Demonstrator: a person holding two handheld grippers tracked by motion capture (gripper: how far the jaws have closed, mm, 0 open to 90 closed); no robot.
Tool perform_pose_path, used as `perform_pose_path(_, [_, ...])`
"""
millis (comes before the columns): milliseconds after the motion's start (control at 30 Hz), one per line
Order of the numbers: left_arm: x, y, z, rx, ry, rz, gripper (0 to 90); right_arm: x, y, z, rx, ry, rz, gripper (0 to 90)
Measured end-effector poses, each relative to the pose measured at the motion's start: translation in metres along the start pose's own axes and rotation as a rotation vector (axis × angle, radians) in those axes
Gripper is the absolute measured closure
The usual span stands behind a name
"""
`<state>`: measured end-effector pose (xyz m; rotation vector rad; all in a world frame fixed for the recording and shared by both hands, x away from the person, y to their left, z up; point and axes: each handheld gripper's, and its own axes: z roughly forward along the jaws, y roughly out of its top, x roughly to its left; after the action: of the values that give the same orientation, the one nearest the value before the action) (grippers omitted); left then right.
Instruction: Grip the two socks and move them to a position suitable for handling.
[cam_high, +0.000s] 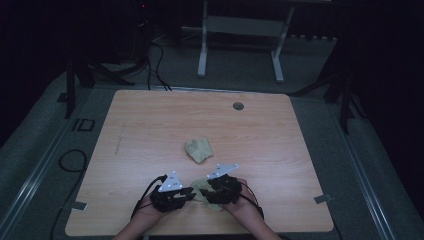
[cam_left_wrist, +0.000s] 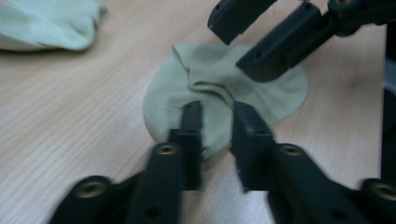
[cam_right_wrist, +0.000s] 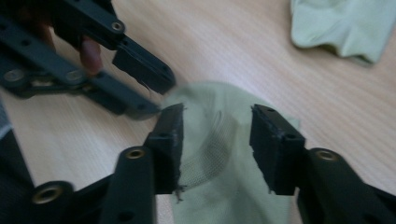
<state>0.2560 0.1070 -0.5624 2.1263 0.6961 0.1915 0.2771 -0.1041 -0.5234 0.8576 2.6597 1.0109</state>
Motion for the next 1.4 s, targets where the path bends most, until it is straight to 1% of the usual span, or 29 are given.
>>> perform_pose_path(33, [0.001,0.001,0.003,0.018,-0.005,0.008,79.3,0.001,-0.002,0.004,0.01,0.005,-0.007,56.8])
perform_pose_path(100, [0.003,0.003,0.01,0.065,-0.014,0.019,85.3,0.0,-0.004,0.011,0.026,0.013,0.002,60.5])
perform_pose_path(133, [0.005,0.004,0.014,0.09,-0.021,0.017,86.3,0.0,-0.005,0.014,0.034,0.012,-0.003,63.0])
perform_pose_path(167, [0.005,0.004,0.016,0.104,-0.022,0.027,88.2,0.0,-0.006,0.017,0.044,0.01,-0.008,68.4])
perform_pose_path(233, [0.007,0.006,0.018,0.103,-0.025,0.019,88.5,0.0,-0.008,0.022,0.069,0.013,-0.012,77.0])
perform_pose_path(267, [0.008,0.006,0.018,0.109,-0.03,0.026,89.0,0.0,-0.009,0.023,0.08,0.006,-0.023,84.3])
perform_pose_path(300, [0.009,0.007,0.018,0.111,-0.034,0.029,89.0,0.0,-0.01,0.022,0.073,-0.002,-0.023,85.6])
perform_pose_path(333, [0.009,0.007,0.018,0.111,-0.034,0.029,89.1,0.0,-0.01,0.022,0.073,-0.002,-0.023,85.6])
perform_pose_path(367, [0.011,0.007,0.019,0.108,-0.051,0.034,89.1,0.0,-0.01,0.02,0.067,0.0,-0.02,86.1])
perform_pose_path(400, [0.011,0.006,0.019,0.106,-0.057,0.035,89.2,0.0,-0.008,0.012,0.054,0.003,-0.028,86.3])
perform_pose_path(467, [0.014,0.006,0.019,0.105,-0.067,0.026,89.2,-0.003,-0.007,0.004,0.045,-0.014,-0.036,86.3])
perform_pose_path(500, [0.015,0.006,0.019,0.101,-0.064,0.014,89.2,-0.005,-0.007,0.001,0.032,-0.017,-0.022,87.0])
perform_pose_path(533, [0.015,0.006,0.019,0.098,-0.067,0.007,89.2,-0.007,-0.006,-0.003,0.03,-0.005,-0.004,87.4])
perform_pose_path(567, [0.015,0.006,0.019,0.101,-0.066,0.014,89.2,-0.008,-0.006,-0.006,0.03,-0.01,-0.008,87.4])
perform_pose_path(600, [0.014,0.006,0.019,0.102,-0.061,0.031,89.3,-0.008,-0.006,-0.01,0.021,-0.026,-0.009,87.4])
perform_pose_path(633, [0.013,0.007,0.019,0.106,-0.057,0.04,89.3,-0.01,-0.006,-0.014,0.014,-0.034,0.0,87.4])
perform_pose_path(700, [0.014,0.007,0.019,0.108,-0.06,0.042,89.3,-0.018,-0.007,-0.024,-0.008,-0.031,0.034,87.4])
perform_pose_path(733, [0.014,0.007,0.019,0.108,-0.06,0.042,89.3,-0.018,-0.007,-0.024,-0.008,-0.031,0.034,87.4])
perform_pose_path(767, [0.015,0.007,0.019,0.108,-0.066,0.043,89.3,-0.023,-0.008,-0.029,-0.019,-0.037,0.046,87.4])
perform_pose_path(800, [0.015,0.007,0.019,0.109,-0.068,0.047,89.3,-0.035,-0.013,-0.042,-0.032,-0.067,0.081,87.4])
perform_pose_path(900, [0.016,0.008,0.019,0.117,-0.077,0.055,89.3,-0.05,-0.021,-0.053,-0.041,-0.087,0.119,87.4])
perform_pose_path(967, [0.017,0.008,0.019,0.118,-0.084,0.058,89.2,-0.061,-0.029,-0.059,-0.043,-0.097,0.159,87.3])
perform_pose_path(1067, [0.018,0.009,0.02,0.123,-0.092,0.063,89.2,-0.074,-0.039,-0.062,-0.035,-0.106,0.201,86.8])
perform_pose_path(1133, [0.018,0.01,0.021,0.122,-0.095,0.063,89.2,-0.081,-0.045,-0.061,-0.023,-0.112,0.218,86.3])
perform_pose_path(1200, [0.017,0.01,0.021,0.125,-0.096,0.067,89.2,-0.084,-0.051,-0.059,-0.007,-0.109,0.23,85.8])
perform_pose_path(1233, [0.018,0.01,0.021,0.126,-0.098,0.067,89.2,-0.085,-0.053,-0.057,0.007,-0.116,0.226,84.6])
perform_pose_path(1300, [0.018,0.01,0.021,0.126,-0.101,0.065,89.2,-0.087,-0.057,-0.054,0.028,-0.142,0.226,80.0])
perform_pose_path(1333, [0.018,0.011,0.021,0.127,-0.101,0.067,89.2,-0.089,-0.06,-0.054,0.035,-0.155,0.242,77.9])
perform_pose_path(1400, [0.018,0.011,0.022,0.125,-0.099,0.065,89.2,-0.094,-0.063,-0.058,0.024,-0.159,0.263,77.3])
